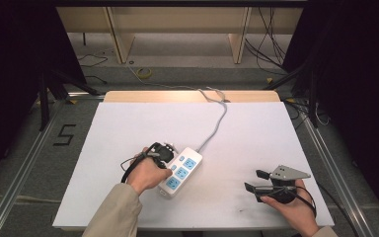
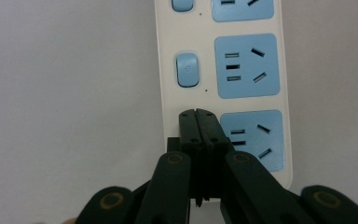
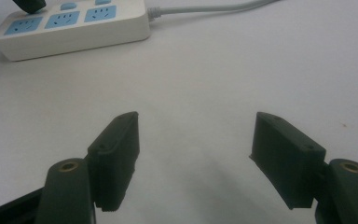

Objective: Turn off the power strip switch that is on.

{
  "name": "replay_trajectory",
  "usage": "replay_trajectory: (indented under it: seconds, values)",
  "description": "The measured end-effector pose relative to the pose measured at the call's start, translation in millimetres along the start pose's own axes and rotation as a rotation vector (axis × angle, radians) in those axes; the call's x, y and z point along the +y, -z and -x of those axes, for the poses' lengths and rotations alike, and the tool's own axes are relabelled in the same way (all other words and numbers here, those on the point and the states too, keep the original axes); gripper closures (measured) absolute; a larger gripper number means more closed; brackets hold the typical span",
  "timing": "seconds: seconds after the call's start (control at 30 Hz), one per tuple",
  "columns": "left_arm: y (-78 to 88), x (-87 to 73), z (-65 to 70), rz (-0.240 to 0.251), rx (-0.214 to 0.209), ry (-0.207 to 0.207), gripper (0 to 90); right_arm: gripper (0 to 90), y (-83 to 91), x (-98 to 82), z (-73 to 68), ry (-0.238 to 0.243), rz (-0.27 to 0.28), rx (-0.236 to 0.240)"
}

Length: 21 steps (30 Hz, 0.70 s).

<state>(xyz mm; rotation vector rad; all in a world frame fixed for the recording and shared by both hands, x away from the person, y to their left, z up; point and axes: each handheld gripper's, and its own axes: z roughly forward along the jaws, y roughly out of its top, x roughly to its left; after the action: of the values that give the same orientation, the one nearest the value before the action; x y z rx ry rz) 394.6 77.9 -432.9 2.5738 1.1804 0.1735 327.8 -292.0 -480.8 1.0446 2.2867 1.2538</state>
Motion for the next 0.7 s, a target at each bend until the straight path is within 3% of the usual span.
replay_trajectory:
  seconds: [0.33, 0.7]
  values:
    - [-0.4, 2.4, 3.1, -0.017, 0.023, -0.027, 89.8, 32.8, 0.3, -0.2, 0.0, -0.001, -0.001, 0.0]
    - [-0.5, 3.1, 2.7, -0.025, 0.018, -0.023, 89.8, 32.7, 0.3, -0.4, 0.0, -0.002, -0.001, 0.0]
